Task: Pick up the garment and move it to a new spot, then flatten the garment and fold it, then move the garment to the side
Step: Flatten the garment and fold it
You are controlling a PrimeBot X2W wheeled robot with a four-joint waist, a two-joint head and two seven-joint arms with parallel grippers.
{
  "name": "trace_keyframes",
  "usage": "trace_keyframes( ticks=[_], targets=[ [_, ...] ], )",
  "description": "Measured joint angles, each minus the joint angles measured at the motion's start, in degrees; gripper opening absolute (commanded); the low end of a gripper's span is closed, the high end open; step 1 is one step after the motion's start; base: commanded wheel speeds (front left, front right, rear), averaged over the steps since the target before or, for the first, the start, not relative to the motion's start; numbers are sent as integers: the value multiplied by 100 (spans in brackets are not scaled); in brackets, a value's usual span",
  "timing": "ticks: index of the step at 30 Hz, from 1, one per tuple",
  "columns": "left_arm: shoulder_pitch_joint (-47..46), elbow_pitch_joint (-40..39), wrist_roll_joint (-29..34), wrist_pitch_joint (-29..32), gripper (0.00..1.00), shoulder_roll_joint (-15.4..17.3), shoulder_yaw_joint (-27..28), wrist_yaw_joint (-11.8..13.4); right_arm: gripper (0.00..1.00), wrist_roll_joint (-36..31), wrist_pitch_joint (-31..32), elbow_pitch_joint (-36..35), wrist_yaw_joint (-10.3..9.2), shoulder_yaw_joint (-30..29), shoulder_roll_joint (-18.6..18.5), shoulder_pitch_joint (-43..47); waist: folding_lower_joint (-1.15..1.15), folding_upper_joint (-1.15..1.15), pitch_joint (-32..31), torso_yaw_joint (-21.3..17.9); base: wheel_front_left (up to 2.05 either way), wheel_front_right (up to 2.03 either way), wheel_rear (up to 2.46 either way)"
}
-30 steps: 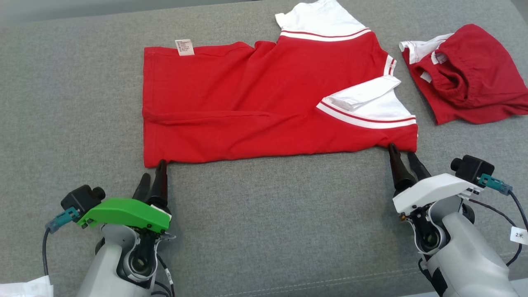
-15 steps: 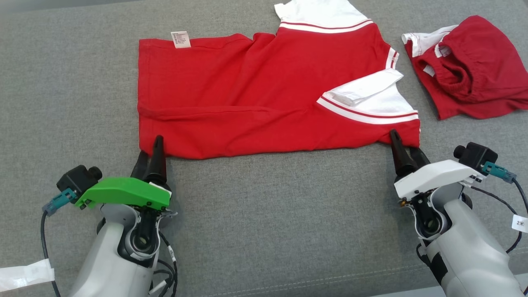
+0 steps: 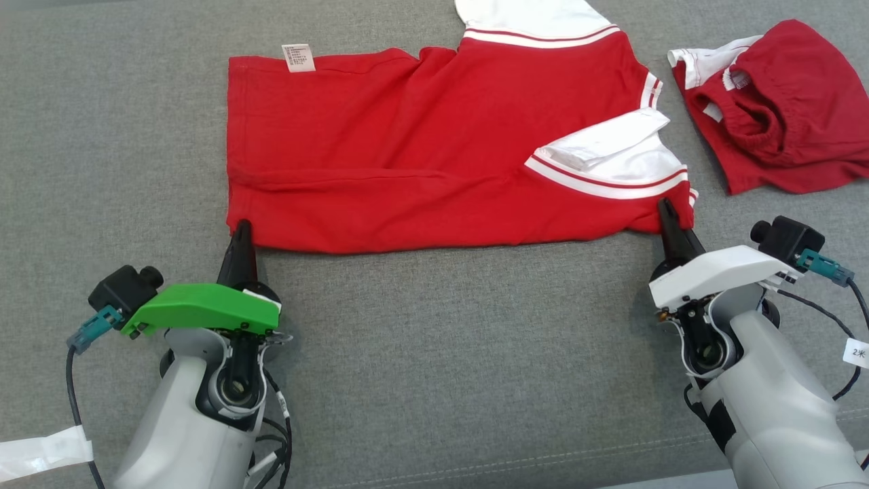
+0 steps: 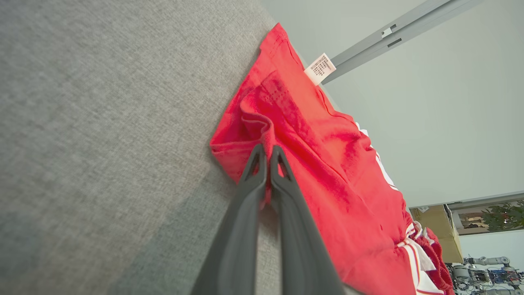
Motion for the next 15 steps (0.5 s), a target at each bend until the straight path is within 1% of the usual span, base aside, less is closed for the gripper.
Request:
trace_keyframes(
  ticks=[8, 15],
  targets=[
    [-40, 47, 21, -101, 0, -2, 7, -104, 0, 53, -102, -211, 0, 12, -7, -7, 0, 0, -78, 15, 0, 0, 0],
    [77, -136, 248, -181, 0, -9, 159, -258, 0, 58, -156, -626, 0, 3, -112, 83, 0, 0, -246, 41, 0, 0, 0]
  ],
)
